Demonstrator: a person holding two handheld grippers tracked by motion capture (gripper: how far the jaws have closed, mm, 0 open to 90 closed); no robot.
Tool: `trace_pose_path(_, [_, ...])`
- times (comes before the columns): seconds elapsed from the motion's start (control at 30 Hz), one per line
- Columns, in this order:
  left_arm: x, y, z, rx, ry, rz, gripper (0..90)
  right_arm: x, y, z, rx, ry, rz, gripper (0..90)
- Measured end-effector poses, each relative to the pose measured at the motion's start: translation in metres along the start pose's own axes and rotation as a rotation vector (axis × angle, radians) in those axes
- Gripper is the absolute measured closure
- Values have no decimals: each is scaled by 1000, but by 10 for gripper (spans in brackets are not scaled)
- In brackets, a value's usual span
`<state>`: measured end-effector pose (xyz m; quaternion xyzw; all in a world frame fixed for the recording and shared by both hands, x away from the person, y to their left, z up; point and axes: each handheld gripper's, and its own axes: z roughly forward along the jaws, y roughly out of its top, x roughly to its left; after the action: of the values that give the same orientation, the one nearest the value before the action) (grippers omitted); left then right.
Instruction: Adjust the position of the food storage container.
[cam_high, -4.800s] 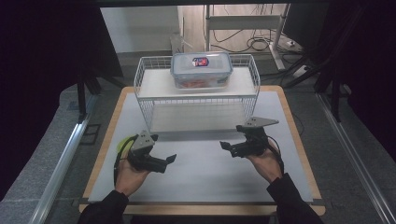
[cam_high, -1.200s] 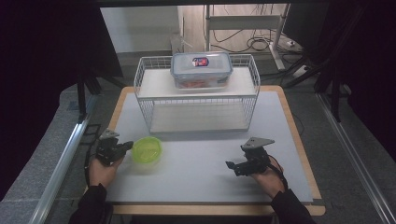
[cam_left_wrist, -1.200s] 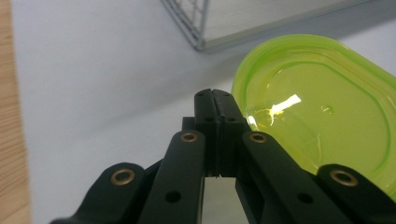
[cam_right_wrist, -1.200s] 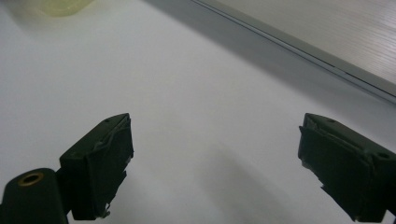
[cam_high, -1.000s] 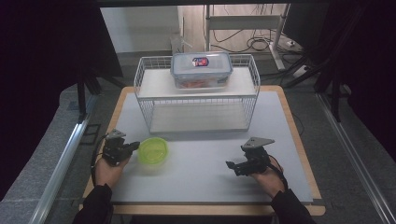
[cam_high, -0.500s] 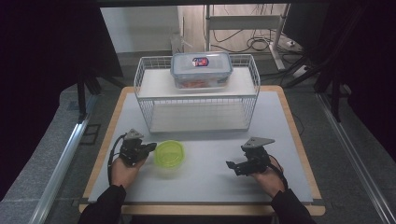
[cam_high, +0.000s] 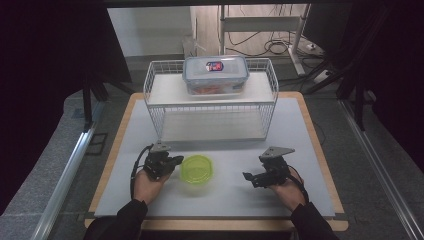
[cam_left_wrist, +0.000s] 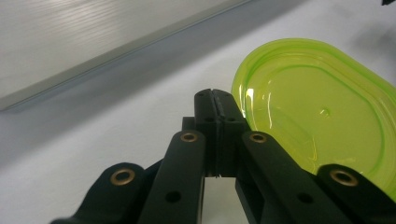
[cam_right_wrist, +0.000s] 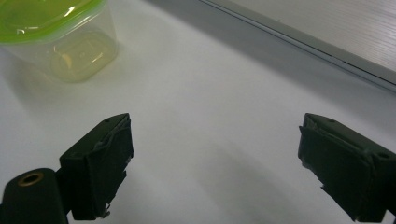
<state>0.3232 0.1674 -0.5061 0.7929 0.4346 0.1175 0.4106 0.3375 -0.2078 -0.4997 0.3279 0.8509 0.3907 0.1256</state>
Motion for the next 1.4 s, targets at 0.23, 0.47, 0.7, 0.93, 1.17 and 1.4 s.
trace_pose_path(0.23, [-17, 3, 7, 10, -30, 33, 898, -2, -1, 0, 4, -1, 8, 101])
trace_pose_path(0.47, [-22, 4, 8, 19, -39, 55, 897, -3, -1, 0, 4, -3, 13, 101])
trace_pose_path(0.7, [-17, 3, 0, 0, -3, 68, 830, -4, -2, -1, 3, -2, 18, 101])
trace_pose_path(0.93, [-11, -2, -15, -39, 36, 82, 525, -4, -2, -1, -5, -1, 24, 100])
trace_pose_path(1.17, [-8, -10, -22, -44, 43, 105, 282, -4, -2, -1, -9, 2, 32, 100])
trace_pose_path(1.4, [-11, -20, -29, -57, 42, 153, 162, -4, -2, -2, -9, 1, 29, 99])
